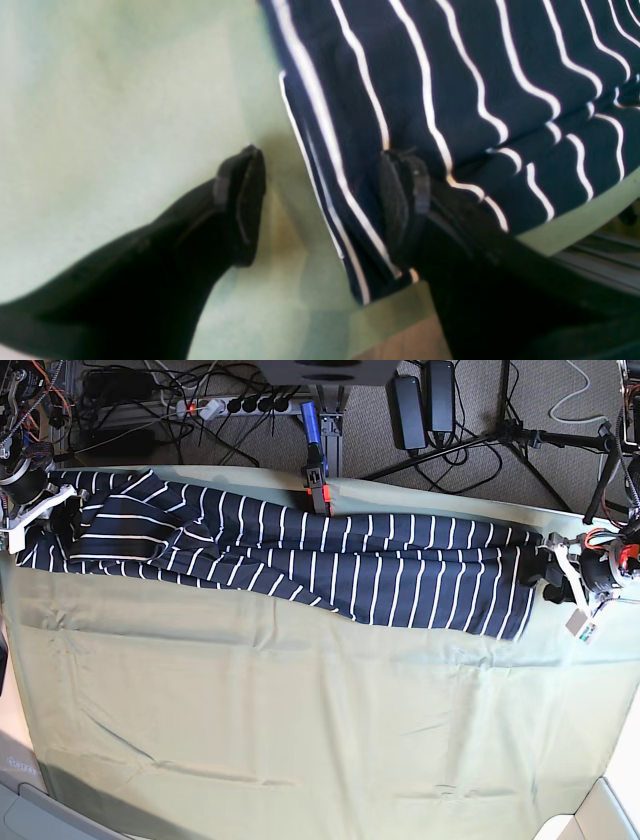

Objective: Fold the T-shirt properly
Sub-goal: 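Pull the left gripper's shirt end inward along the folded strip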

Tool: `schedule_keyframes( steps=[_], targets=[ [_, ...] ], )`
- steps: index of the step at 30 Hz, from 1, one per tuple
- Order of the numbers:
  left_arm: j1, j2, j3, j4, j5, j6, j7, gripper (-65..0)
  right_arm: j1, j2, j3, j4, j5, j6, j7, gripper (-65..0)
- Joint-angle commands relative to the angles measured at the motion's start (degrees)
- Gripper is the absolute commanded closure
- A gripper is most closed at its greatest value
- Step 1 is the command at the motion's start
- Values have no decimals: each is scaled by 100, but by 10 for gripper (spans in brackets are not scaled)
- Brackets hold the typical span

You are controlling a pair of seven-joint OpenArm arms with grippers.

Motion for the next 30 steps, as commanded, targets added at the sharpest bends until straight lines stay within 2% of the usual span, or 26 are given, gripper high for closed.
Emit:
schedule_keyframes(
  steps=[1,9,17,24,30],
  targets=[
    [-90,-114,-59,61,-131,-52,-92,-395,13,109,66,81,68,151,87,0],
    [-20,-94,-42,61,-828,-89,149,-395,13,109,66,81,70,151,87,0],
    [39,72,-42,59,-398,-61,9,-395,13,107,66,81,68,151,46,0],
    [179,197,-42,59,-673,-61,42,-395,13,107,66,81,72,151,0,0],
    [195,544,-42,59,-743,-89,35,-395,13,107,66,81,76,151,-2,0]
  ],
)
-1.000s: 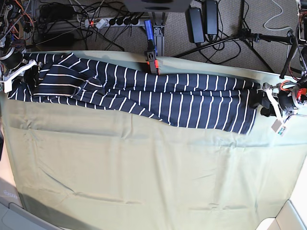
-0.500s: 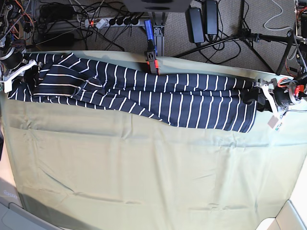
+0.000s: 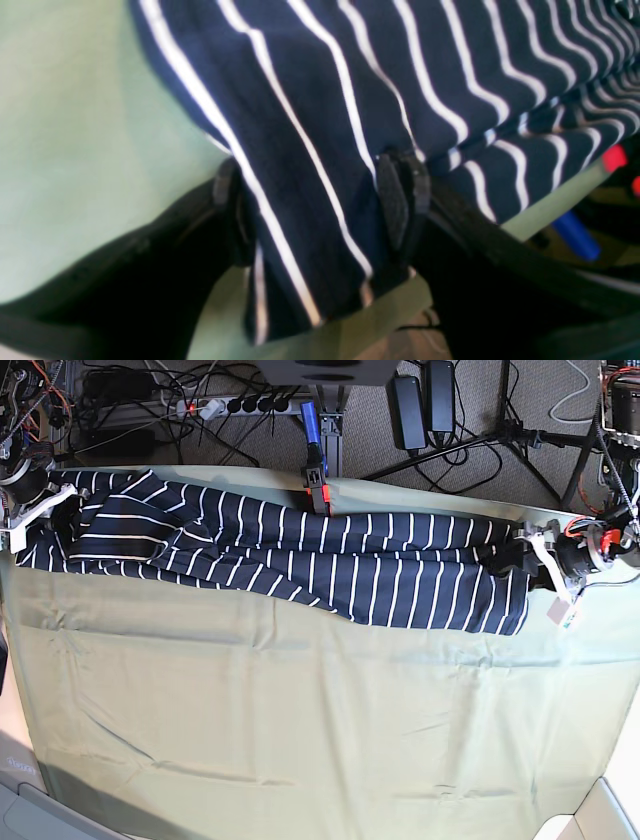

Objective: Fold the T-shirt properly
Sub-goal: 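Pull the left gripper's shirt end inward along the folded strip, then carry the left gripper's shirt end over toward the shirt's middle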

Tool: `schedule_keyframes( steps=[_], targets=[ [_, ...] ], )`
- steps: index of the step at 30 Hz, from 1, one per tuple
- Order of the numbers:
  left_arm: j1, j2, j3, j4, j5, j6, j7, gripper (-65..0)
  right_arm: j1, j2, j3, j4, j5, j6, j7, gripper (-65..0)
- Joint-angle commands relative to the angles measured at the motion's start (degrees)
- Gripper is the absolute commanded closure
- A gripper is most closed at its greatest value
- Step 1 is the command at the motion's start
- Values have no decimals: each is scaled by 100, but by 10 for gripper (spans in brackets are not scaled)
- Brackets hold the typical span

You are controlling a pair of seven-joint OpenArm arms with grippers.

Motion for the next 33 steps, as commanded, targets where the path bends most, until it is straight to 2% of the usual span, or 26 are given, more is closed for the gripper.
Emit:
schedule_keyframes(
  steps=[1,4,5,8,12,16,22,27,33],
  targets=[
    [-46,-31,-11,61,-68,-91,-11,-395,13,107,66,81,92,151,103,0],
    [-44,33,-11,61,-44,-91,-98,-382,13,107,66,81,199,151,103,0],
    [-44,46,-11,61,-24,-91,-131,-345,13,107,66,81,199,151,103,0],
    [-44,57,-11,61,-20,-91,-286,-150,13,107,66,81,192,151,103,0],
    [-44,57,-11,61,422,-91,-638,0,13,109,66,81,195,151,103,0],
    [-68,35,-11,61,962,-91,-686,0,15,111,66,96,297,151,105,0],
    [-210,-199,-13,85,970,-91,-682,0,13,107,184,455,772,151,13,0],
    [-468,-538,-35,83,970,-91,-682,0,13,109,361,800,857,151,-70,0],
    [-732,-612,-33,83,1062,-91,-682,0,13,109,385,837,855,151,-116,0]
  ],
)
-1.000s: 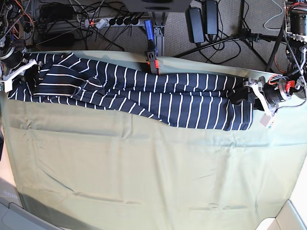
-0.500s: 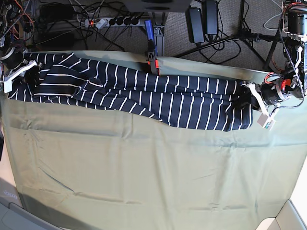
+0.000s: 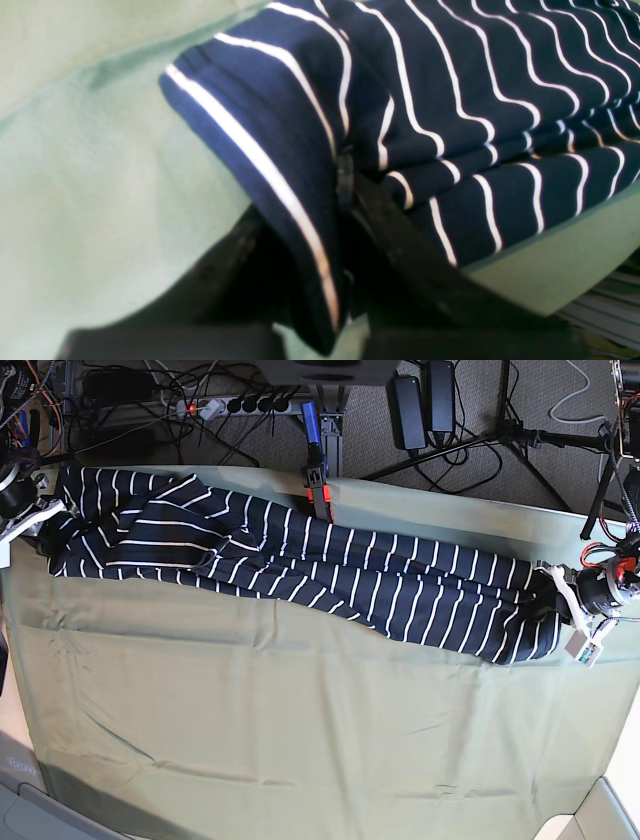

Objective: Fold the T-shirt properly
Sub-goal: 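Carry the left gripper's shirt end over toward the shirt's middle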

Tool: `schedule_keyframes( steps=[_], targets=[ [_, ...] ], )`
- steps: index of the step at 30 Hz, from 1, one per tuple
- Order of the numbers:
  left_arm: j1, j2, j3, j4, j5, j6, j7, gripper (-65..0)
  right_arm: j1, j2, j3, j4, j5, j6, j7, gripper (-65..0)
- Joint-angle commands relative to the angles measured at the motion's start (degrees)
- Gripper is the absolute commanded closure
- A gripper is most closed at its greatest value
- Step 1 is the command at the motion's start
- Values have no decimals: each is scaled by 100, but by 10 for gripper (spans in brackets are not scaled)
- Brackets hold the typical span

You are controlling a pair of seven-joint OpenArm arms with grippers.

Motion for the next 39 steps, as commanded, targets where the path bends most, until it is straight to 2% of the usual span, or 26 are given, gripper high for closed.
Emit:
schedule_keyframes(
  steps=[1,5,9,14,18,22,25,27,32,35,39],
  targets=[
    [-173,-149,-70,74,76,-47,-107,0,13,109,72,92,70,151,116,0],
    [-367,-208,-70,74,520,-47,-107,0,13,109,74,92,70,151,116,0],
    [-540,-415,-70,74,586,-47,-109,0,13,109,74,92,72,151,120,0],
    [-577,-533,-70,188,262,-47,201,0,13,109,74,92,70,151,120,0],
    [-289,-472,-68,1056,-120,-47,321,0,13,107,74,92,68,151,120,0],
    [94,-146,-55,2450,-146,-47,319,0,15,109,74,92,70,151,122,0],
    [208,131,212,3091,-247,-47,308,0,13,105,74,92,68,153,116,0],
    [192,284,595,3112,-127,-47,258,0,13,107,74,92,52,153,114,0],
    [127,857,1812,3064,754,-47,170,0,31,107,74,92,9,151,122,0],
    [129,1086,2415,3045,1200,-47,39,0,26,107,74,92,26,153,118,0],
    [83,1333,2774,2833,1644,-47,-92,0,13,109,74,92,15,153,50,0]
  ],
)
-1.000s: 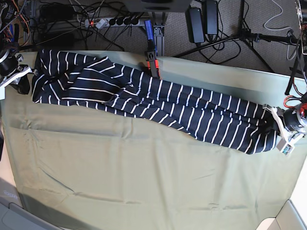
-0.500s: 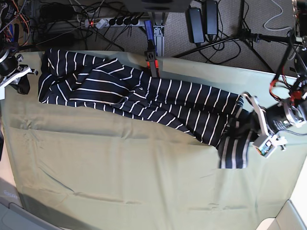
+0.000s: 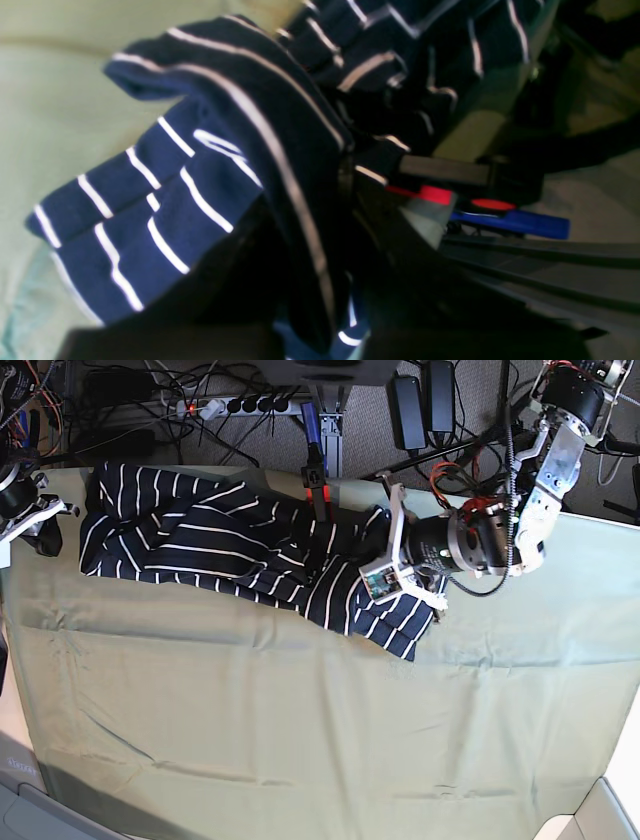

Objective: Fold the T-shirt properly
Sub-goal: 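Carry the left gripper's shirt end over toward the shirt's middle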

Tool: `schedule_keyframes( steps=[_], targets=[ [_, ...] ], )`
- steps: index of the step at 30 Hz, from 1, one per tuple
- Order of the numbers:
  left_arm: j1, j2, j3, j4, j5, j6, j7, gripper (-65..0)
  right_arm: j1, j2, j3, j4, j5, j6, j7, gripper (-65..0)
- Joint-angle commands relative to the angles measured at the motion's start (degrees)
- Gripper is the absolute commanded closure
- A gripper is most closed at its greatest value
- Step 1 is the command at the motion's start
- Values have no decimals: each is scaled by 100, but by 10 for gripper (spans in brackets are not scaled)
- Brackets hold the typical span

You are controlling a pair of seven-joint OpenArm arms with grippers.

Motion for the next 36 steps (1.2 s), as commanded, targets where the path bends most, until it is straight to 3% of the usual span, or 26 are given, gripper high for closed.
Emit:
schedule_keyframes(
  steps=[1,8,11,13,22,27,36],
  targets=[
    [-151,66,-28,-13,-52,-49,-144,0,13,109,68,92,63,153,107,0],
    [-496,514,-28,-715,-85,-49,-151,0,13,107,68,92,66,151,107,0],
    [-487,605,-26,-833,-105,-49,-157,-209,15,109,68,92,92,151,109,0],
    [-479,636,11,-831,-133,-49,-162,-295,15,107,68,92,92,153,109,0],
    [-509,986,31,-721,-444,-49,-111,-302,15,107,68,92,90,151,136,0],
    [-505,994,31,-136,-883,-49,282,-301,15,107,68,92,87,151,138,0],
    [-507,960,-63,205,-855,-49,289,-301,31,107,68,92,129,153,195,0]
  ],
)
